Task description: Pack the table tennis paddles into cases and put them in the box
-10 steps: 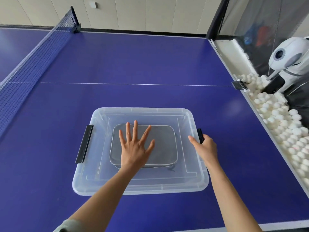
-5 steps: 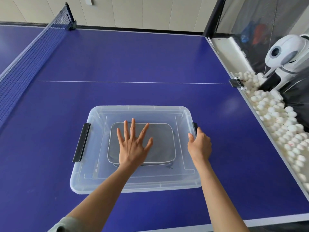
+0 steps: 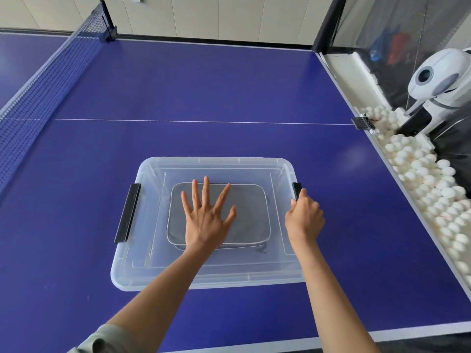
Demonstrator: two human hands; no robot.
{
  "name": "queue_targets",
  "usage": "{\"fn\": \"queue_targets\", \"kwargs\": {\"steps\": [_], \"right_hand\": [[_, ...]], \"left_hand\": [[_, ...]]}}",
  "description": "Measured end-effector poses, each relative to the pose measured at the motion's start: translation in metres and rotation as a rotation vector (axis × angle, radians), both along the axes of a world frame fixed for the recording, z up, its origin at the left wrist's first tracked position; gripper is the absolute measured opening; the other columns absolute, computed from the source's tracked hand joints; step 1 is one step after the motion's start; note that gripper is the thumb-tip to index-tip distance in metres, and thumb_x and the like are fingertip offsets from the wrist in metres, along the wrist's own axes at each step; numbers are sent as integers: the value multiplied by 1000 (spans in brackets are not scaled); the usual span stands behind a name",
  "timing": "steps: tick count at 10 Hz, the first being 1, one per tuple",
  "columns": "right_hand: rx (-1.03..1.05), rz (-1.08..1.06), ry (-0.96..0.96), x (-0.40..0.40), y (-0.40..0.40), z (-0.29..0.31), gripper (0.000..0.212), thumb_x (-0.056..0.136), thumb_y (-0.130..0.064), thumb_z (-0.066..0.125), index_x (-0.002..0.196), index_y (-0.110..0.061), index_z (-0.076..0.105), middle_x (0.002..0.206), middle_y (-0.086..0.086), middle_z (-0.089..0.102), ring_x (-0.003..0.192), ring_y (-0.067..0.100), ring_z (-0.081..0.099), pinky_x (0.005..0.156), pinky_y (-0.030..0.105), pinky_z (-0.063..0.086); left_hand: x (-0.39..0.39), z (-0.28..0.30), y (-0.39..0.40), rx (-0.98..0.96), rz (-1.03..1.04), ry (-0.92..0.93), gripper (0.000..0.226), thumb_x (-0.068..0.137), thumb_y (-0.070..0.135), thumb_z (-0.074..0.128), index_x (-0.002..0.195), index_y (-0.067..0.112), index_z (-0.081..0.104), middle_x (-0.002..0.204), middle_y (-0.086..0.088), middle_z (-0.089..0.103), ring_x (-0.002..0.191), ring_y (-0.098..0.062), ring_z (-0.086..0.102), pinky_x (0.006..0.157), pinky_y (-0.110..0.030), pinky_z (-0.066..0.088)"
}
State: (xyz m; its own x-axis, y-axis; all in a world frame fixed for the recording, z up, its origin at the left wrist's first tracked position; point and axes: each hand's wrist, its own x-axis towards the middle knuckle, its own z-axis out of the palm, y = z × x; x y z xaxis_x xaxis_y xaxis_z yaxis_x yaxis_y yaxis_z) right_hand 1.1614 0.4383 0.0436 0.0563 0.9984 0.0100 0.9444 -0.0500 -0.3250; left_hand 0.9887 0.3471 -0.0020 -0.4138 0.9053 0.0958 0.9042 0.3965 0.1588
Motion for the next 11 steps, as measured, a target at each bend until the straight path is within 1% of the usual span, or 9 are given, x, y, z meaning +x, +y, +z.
{"fn": "queue_targets", "kwargs": {"steps": [2,3,4,5,6,8,9,10,11], "right_hand": [[-35,40,-82,-5,4,-5,50,94,-3,47,141,0,30,129,16,53,111,36,55,80,43,47],[52,223,-52,-22,-6,-5,62,86,1,53,143,-4,29,148,22,32,136,38,29,110,46,27],[75,597,37,-50,-33,-13,51,97,-26,41,146,-18,29,156,15,16,145,33,13,115,49,14],[87,723,-56,-61,-47,-28,62,96,-52,6,146,-25,29,157,10,17,145,33,13,115,49,9],[102,692,-136,-61,-47,-35,65,94,-53,-6,149,-29,20,158,5,12,146,28,5,116,47,3],[54,716,-180,-66,-34,-33,66,92,-55,-7,149,-30,15,159,5,9,146,27,3,115,46,-2],[-22,733,-145,-68,-32,-23,73,88,-58,-10,149,-29,18,159,6,6,146,30,2,116,45,-3],[-55,731,-84,-74,-10,11,58,95,-49,11,146,-27,29,158,8,15,145,29,15,117,44,9],[-37,723,-101,-90,39,77,50,99,-46,25,147,-32,22,158,6,16,140,27,23,113,40,20]], "left_hand": [[1,2,1,-12,8,-10,61,88,65,6,146,45,4,159,-7,-8,144,-32,-15,113,-56,-11],[0,6,4,-33,-4,-25,65,84,66,1,146,45,4,159,-8,-9,144,-32,-16,113,-56,-12],[-7,11,1,35,-24,-113,66,83,65,8,145,43,18,159,-9,0,145,-31,-11,115,-55,-9],[-20,7,-16,72,0,-58,62,86,65,12,144,45,22,159,-9,3,144,-35,-11,112,-57,-13],[-28,2,-24,-8,16,-1,62,85,68,3,145,49,6,159,-7,-6,142,-38,-16,111,-62,-11],[-29,1,-11,-56,25,28,65,84,69,-6,145,48,1,158,-8,-11,142,-39,-17,110,-63,-12],[-27,11,-9,-65,39,7,64,86,67,8,143,44,27,155,-16,19,141,-45,11,110,-63,-1],[-40,39,2,-87,21,-40,69,83,63,11,136,36,46,141,-20,44,132,-43,35,108,-63,24],[-66,102,37,56,-9,16,77,85,61,-4,139,33,42,147,-19,36,136,-44,28,110,-56,22]]}}
